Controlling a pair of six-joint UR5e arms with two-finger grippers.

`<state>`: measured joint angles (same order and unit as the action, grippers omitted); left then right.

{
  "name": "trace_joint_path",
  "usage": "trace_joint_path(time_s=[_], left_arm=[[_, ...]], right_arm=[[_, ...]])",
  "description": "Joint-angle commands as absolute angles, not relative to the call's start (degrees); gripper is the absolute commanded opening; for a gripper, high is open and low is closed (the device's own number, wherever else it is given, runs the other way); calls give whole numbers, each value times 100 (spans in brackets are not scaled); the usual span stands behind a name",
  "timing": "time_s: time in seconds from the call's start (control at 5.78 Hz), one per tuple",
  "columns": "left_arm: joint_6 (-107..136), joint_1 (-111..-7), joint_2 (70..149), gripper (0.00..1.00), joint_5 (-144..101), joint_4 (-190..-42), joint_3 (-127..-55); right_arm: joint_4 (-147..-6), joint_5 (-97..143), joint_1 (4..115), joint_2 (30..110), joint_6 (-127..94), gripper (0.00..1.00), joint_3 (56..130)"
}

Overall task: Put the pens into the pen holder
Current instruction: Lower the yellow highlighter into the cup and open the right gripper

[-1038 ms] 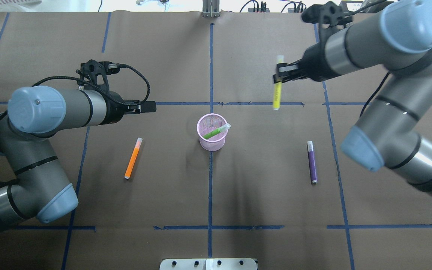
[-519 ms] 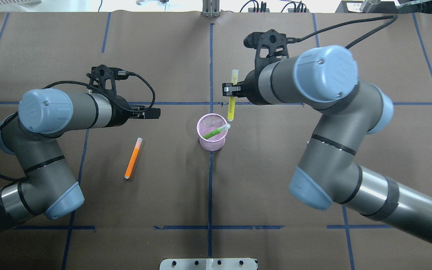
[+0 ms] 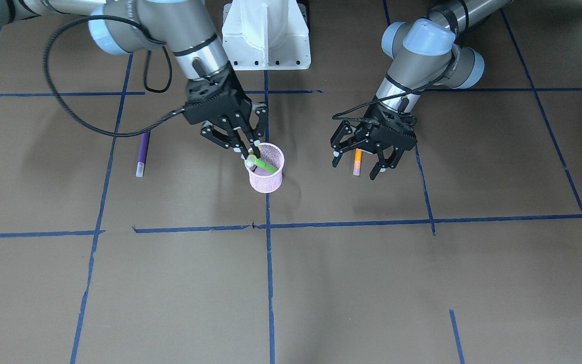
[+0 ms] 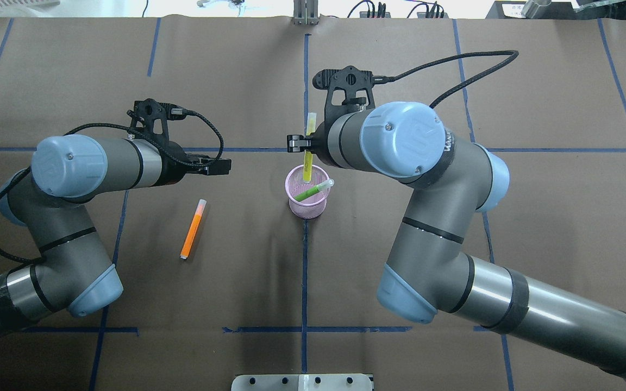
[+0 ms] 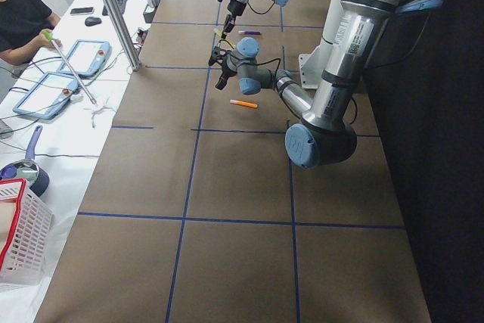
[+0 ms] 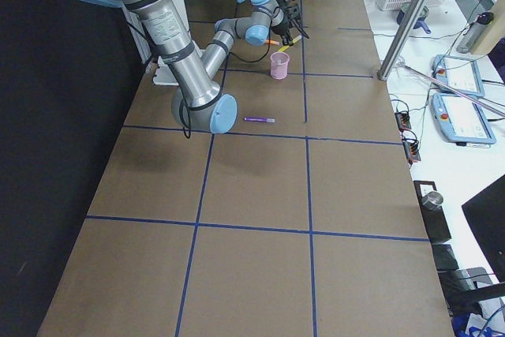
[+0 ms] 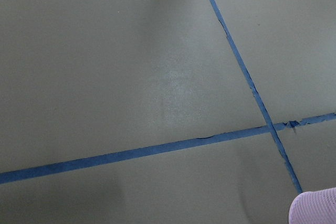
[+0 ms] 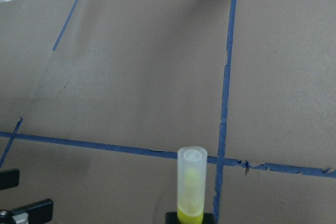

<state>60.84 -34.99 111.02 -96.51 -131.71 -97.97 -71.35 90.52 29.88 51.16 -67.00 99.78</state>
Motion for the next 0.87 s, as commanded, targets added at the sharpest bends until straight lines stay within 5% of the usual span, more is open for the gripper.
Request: trace_joint_path(time_s=[0.0, 0.17, 0.52, 0.69], left_arm=[[6091, -3498, 11083, 100, -9659, -13184, -9835], [6091, -3498, 11083, 100, -9659, -13184, -9835], [6091, -3498, 11109, 100, -9894, -13123, -9844], [6091, -3498, 11118, 100, -10131, -13087, -9835]], right_arm=[[-7145, 8790, 2769, 5115, -6680, 12, 9870], [-7189, 8780, 2769, 5098, -6671, 16, 9870], [-7346, 8780, 2760, 5080, -6653, 61, 9879], [-7348, 8780, 2760, 5080, -6627, 75, 9879]])
